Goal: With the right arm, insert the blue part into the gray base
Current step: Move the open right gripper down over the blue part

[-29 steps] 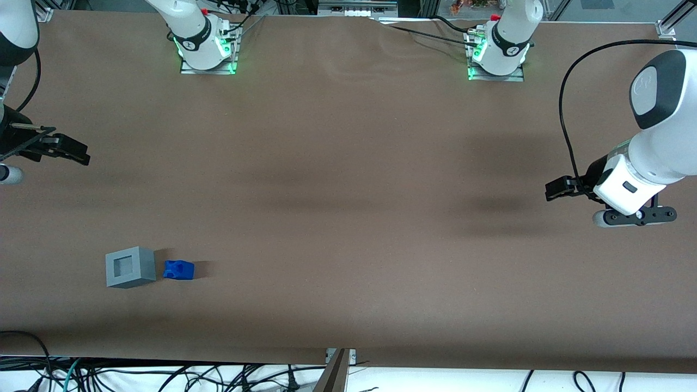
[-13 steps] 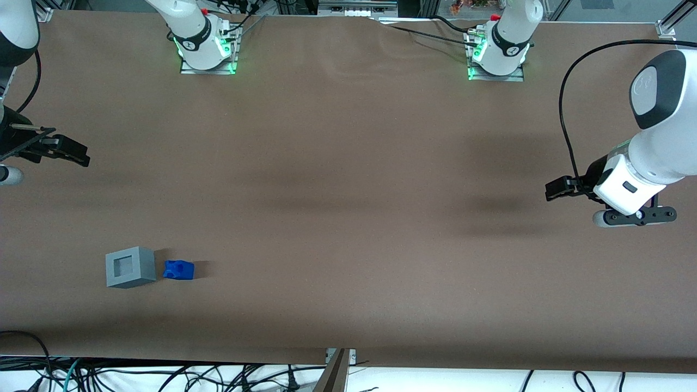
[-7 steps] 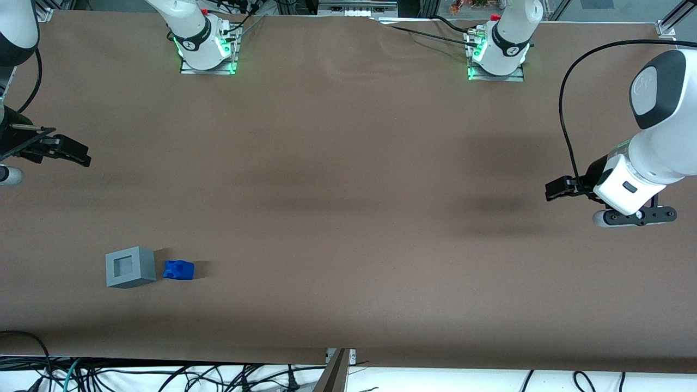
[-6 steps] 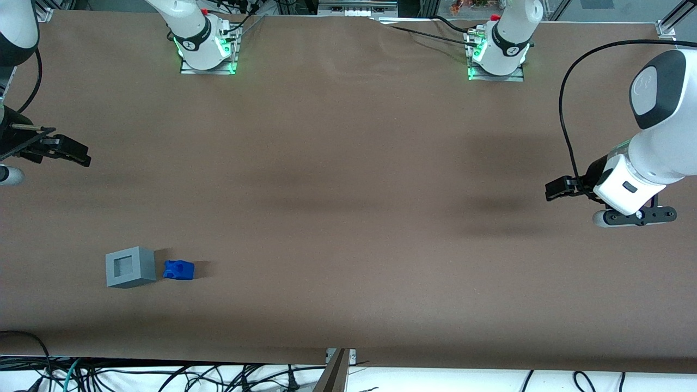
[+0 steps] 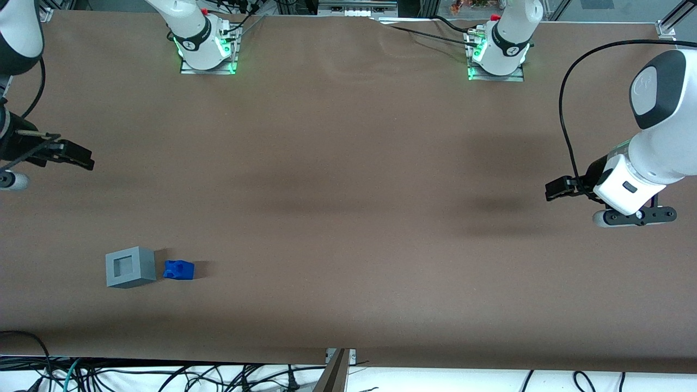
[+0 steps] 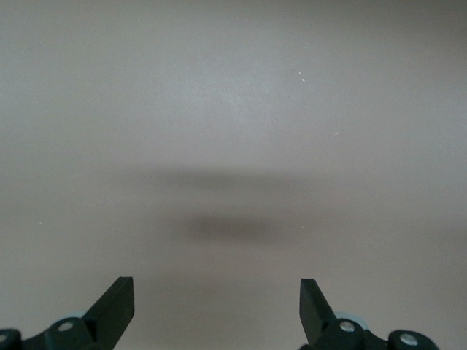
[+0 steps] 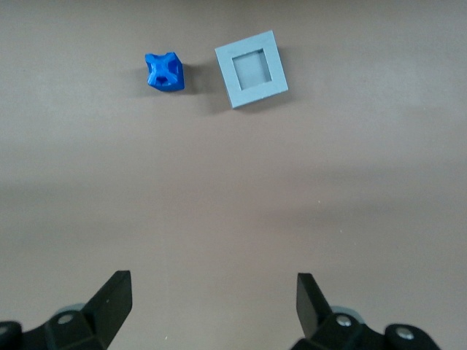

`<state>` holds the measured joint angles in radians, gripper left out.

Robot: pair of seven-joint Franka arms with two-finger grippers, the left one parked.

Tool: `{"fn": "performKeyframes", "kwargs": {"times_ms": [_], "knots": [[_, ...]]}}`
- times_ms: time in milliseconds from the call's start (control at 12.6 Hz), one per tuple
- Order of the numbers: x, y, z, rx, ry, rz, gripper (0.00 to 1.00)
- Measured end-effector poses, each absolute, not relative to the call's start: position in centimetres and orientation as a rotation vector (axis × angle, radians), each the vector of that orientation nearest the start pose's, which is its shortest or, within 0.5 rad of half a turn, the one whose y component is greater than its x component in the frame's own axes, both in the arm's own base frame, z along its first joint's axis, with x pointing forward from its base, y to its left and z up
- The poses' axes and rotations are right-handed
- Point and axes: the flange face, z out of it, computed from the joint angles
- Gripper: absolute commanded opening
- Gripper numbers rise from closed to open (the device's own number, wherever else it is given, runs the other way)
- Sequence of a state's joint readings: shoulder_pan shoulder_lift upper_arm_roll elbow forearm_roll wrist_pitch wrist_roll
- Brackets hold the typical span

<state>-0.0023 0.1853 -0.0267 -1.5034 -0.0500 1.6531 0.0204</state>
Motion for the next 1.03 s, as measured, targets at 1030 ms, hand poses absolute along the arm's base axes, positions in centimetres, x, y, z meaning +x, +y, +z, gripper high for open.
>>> {"fn": "performKeyframes", "kwargs": {"times_ms": [1030], "knots": [[72.6,4.4,32.1,-3.121,-0.064,-0.302,0.99]]}}
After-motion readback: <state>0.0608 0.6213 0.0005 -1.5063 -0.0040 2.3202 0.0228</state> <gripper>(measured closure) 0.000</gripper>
